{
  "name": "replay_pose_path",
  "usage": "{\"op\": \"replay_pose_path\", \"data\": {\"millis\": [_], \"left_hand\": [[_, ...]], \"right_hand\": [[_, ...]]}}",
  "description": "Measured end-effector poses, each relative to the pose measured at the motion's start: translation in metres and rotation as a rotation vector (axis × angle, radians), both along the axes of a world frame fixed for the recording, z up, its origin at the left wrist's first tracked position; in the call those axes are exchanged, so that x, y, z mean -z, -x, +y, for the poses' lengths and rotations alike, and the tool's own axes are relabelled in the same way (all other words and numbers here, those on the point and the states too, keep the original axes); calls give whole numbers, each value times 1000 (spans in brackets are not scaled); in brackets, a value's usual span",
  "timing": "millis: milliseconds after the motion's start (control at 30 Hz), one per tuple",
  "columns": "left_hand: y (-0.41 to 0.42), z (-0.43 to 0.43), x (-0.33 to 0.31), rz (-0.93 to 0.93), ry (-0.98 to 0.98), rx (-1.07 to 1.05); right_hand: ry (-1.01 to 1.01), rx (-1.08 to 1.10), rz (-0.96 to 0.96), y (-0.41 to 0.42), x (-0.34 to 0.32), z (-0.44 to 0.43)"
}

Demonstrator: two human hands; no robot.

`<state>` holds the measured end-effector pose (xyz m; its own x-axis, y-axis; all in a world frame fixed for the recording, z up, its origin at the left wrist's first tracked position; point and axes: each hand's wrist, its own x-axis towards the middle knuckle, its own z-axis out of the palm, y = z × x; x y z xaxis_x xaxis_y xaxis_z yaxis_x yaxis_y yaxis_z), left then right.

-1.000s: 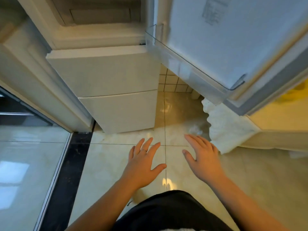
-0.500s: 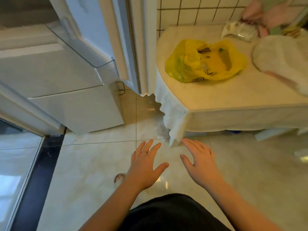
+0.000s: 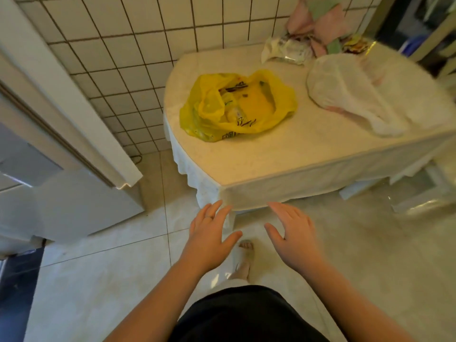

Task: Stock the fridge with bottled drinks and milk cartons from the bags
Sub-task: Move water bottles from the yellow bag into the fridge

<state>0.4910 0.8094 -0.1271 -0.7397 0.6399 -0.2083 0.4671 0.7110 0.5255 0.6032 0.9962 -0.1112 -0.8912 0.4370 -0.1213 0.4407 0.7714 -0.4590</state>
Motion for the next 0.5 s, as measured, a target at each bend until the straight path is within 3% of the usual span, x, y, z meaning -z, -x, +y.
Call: {"op": "replay_pose_path", "data": {"millis": [267,500], "left_hand": [[111,97,1,58,-99,-73],[205,157,-18,194,-210,-309]], "right_hand": [[-38,-50,35,102,-19,97],[-79,-129,52,213,-35,155]]}}
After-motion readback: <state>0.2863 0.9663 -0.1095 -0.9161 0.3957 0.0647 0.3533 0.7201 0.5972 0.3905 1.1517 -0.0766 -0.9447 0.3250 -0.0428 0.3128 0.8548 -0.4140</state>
